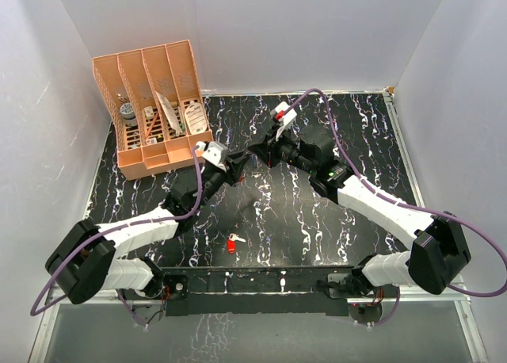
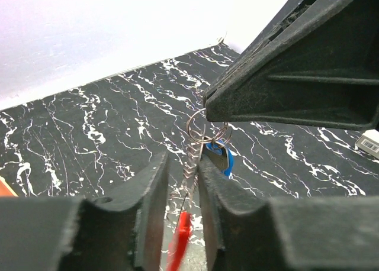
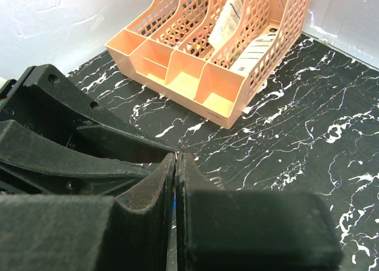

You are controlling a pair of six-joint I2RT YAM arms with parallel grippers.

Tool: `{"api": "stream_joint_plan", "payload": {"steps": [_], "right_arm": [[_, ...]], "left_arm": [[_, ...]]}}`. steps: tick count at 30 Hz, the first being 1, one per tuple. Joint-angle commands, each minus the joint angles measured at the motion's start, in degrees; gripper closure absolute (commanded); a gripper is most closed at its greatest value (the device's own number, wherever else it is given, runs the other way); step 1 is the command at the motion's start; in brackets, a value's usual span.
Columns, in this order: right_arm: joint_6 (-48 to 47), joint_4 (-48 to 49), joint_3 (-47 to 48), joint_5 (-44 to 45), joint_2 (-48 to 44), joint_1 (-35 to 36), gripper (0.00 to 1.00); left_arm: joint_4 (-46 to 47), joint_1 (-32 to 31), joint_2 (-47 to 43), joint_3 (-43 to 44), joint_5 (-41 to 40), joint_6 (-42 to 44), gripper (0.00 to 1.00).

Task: Put the keys on the keyring

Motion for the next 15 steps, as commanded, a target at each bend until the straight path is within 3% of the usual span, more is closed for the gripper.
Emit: {"api": "stream_joint_plan", "payload": {"steps": [1, 15], "right_arm": [[-0.1, 4.7, 1.4, -1.2, -2.1, -0.2, 1.00], [0.1, 3.8, 1.4, -2.7, -1.8, -0.2, 1.00]], "left_arm": [[2.3, -0.1, 1.1, 2.8, 0.5, -0.2, 0.80], [2.5, -0.1, 3.2, 4.4, 0.9, 0.0, 0.76]]}}
